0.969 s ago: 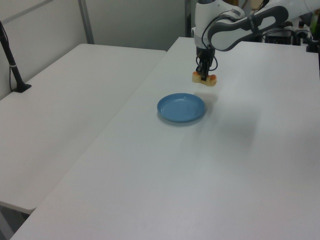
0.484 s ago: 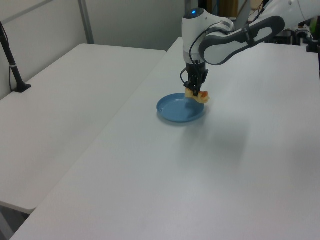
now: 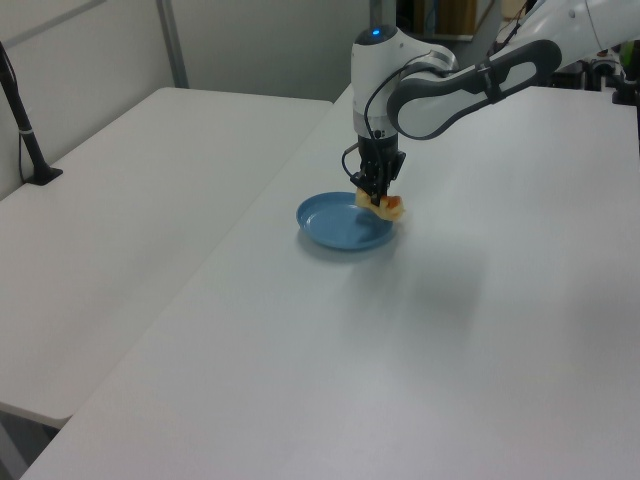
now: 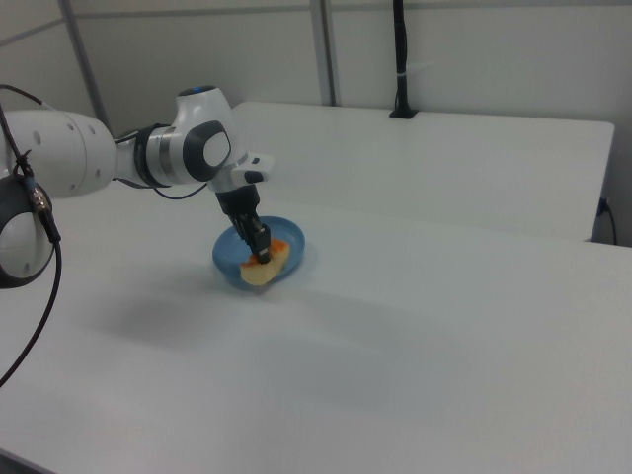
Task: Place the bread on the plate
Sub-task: 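Carry the held bread roll over the blue plate and lower it, then open the gripper to release the bread roll onto the plate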
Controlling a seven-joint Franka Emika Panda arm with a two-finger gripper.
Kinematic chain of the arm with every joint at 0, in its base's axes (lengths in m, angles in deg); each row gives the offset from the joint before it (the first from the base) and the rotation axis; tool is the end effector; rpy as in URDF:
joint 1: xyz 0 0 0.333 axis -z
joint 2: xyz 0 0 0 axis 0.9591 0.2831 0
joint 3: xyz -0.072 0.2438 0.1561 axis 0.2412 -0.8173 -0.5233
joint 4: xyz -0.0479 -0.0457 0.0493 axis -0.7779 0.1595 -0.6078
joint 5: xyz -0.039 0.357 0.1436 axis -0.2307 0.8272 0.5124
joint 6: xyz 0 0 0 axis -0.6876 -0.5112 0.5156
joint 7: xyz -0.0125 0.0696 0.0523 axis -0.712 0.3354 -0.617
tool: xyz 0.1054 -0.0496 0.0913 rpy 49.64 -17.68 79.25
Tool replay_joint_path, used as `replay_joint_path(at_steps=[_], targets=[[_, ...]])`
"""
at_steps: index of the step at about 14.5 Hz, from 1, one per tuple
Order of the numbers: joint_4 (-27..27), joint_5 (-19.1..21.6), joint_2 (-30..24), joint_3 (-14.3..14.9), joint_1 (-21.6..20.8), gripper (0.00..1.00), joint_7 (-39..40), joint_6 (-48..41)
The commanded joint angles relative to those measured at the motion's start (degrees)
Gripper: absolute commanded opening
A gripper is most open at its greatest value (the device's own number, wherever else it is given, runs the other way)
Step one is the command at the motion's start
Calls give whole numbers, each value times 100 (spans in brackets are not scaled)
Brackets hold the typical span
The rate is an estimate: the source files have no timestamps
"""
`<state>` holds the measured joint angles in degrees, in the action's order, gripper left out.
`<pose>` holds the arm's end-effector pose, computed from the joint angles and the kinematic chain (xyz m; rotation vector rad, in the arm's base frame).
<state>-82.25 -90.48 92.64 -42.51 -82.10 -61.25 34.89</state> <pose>0.7044 0.0606 0.3030 2.9290 -0.6483 0.1407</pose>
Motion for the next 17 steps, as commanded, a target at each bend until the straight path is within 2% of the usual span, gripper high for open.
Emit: replay_joint_path(at_steps=[1, 4, 12, 17], targets=[[98, 88, 70, 18, -42, 100, -431, 106], [107, 88, 35, 18, -59, 100, -817, 36], [124, 70, -97, 18, -42, 100, -783, -184], [124, 228, -605, 18, 107, 100, -669, -561]])
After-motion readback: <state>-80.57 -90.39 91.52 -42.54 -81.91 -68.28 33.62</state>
